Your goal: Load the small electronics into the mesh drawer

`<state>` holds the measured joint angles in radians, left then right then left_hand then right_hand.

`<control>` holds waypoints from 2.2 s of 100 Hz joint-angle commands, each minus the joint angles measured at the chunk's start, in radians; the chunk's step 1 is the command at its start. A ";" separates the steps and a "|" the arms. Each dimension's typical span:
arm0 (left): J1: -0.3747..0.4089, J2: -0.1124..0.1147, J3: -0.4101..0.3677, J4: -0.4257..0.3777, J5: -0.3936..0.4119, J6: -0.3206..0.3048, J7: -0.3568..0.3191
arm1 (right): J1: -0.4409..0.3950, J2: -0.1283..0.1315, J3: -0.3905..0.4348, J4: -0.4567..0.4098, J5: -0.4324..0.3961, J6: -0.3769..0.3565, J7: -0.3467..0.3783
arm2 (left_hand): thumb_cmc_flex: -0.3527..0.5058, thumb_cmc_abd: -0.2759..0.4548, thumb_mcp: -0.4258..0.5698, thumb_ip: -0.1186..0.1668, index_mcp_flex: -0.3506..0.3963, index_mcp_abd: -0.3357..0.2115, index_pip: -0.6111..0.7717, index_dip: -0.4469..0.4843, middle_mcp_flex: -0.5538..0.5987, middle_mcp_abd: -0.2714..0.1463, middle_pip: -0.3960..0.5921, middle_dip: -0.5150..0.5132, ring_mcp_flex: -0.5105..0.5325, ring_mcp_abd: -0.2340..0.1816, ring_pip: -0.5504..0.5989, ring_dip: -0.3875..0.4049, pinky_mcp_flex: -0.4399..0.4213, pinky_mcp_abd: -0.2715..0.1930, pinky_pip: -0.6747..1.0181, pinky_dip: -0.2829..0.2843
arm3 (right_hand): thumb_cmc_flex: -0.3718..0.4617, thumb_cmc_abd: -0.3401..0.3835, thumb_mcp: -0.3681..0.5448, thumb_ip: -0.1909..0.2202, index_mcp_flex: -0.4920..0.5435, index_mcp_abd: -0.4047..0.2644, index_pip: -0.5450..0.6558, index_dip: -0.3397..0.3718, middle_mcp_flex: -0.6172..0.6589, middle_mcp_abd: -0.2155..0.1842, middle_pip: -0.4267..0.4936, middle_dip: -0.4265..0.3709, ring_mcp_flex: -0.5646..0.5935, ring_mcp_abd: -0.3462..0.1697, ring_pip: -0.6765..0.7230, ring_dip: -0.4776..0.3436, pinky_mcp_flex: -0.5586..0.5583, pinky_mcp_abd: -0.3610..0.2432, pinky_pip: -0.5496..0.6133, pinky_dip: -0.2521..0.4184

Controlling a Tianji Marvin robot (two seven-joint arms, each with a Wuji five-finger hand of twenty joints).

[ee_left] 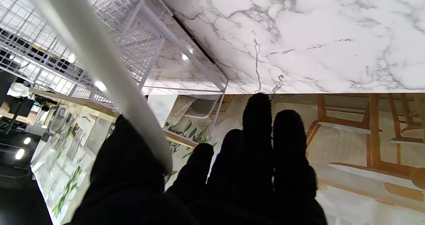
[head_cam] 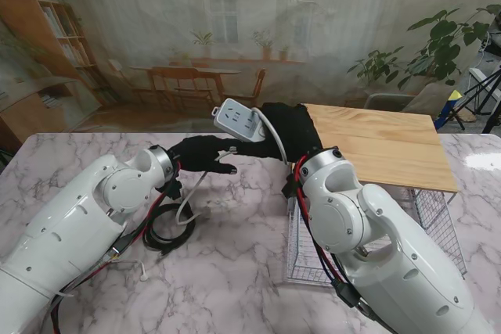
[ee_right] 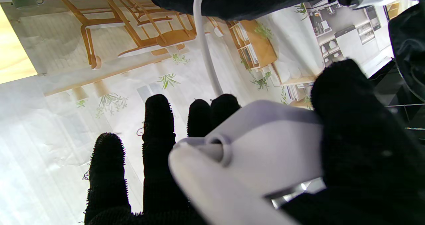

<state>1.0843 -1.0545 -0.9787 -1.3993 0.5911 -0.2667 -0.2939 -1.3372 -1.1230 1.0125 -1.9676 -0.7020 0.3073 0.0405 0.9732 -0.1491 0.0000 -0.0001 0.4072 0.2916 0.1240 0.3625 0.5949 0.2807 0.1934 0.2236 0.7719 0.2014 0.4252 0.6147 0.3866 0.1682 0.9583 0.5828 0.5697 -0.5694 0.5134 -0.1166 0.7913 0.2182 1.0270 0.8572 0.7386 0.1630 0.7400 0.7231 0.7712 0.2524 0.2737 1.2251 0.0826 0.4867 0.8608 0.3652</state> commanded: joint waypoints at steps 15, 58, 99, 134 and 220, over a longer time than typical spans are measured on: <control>0.011 0.000 -0.021 0.000 0.016 -0.011 -0.001 | -0.003 -0.001 0.009 -0.007 -0.009 0.002 0.003 | 0.209 0.058 0.063 0.008 0.108 -0.047 0.139 0.120 0.102 -0.046 0.056 0.002 0.112 -0.038 0.023 -0.032 0.094 -0.050 0.058 -0.025 | 0.146 0.223 0.371 0.019 0.120 -0.138 0.044 0.010 0.005 -0.025 0.022 0.009 0.019 0.001 0.061 0.018 -0.008 0.003 -0.006 0.001; 0.030 0.021 -0.016 -0.057 0.007 -0.066 -0.083 | 0.014 -0.006 0.011 0.003 -0.017 0.020 -0.013 | 0.318 0.084 0.189 -0.039 0.239 -0.128 0.342 0.220 0.272 -0.008 0.110 0.029 0.215 -0.056 -0.004 -0.117 0.180 -0.052 0.101 -0.072 | 0.148 0.229 0.365 0.016 0.117 -0.139 0.042 0.009 0.006 -0.025 0.023 0.010 0.021 -0.002 0.062 0.019 -0.009 0.004 -0.009 0.001; 0.038 0.031 0.018 -0.125 0.037 -0.152 -0.096 | 0.040 -0.005 0.006 0.038 -0.037 0.042 -0.009 | 0.020 0.085 -0.009 -0.003 0.026 -0.100 0.238 0.181 0.023 -0.080 0.196 0.266 0.047 -0.006 0.133 0.100 0.033 -0.011 0.078 0.008 | 0.150 0.232 0.357 0.014 0.113 -0.146 0.040 0.008 0.005 -0.028 0.024 0.010 0.017 -0.002 0.060 0.018 -0.014 0.007 -0.017 0.000; 0.063 0.033 -0.025 -0.129 0.043 -0.117 -0.107 | 0.045 -0.004 0.002 0.042 -0.040 0.042 -0.004 | -0.004 0.097 -0.016 -0.004 -0.051 -0.096 0.326 0.309 -0.114 -0.048 0.362 0.583 -0.038 0.012 0.343 0.457 0.041 0.039 0.188 0.105 | 0.152 0.233 0.352 0.015 0.112 -0.148 0.038 0.005 0.005 -0.029 0.023 0.010 0.017 -0.003 0.059 0.018 -0.016 0.008 -0.022 0.001; 0.112 0.031 -0.068 -0.163 0.050 -0.222 -0.052 | 0.082 -0.007 -0.013 0.075 -0.044 0.068 -0.004 | 0.318 0.004 0.026 -0.001 0.321 -0.242 0.561 0.240 0.453 -0.089 0.250 0.208 0.355 -0.067 0.163 -0.016 0.381 -0.044 0.229 -0.134 | 0.156 0.237 0.344 0.013 0.110 -0.152 0.035 0.003 0.006 -0.030 0.023 0.012 0.019 -0.003 0.060 0.018 -0.016 0.008 -0.028 0.003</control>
<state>1.1872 -1.0258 -1.0577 -1.5395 0.6401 -0.4668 -0.3174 -1.2745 -1.1258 1.0001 -1.9098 -0.7394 0.3639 0.0358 1.2196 -0.1561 0.0005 -0.0113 0.7048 0.1087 0.6338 0.5769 1.0145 0.1813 0.4143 0.4060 1.0949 0.1511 0.5504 0.5833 0.7463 0.1783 1.1484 0.4459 0.5697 -0.5694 0.5141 -0.1166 0.7913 0.2183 1.0270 0.8572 0.7385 0.1630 0.7400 0.7235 0.7711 0.2524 0.2737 1.2253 0.0826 0.4867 0.8493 0.3652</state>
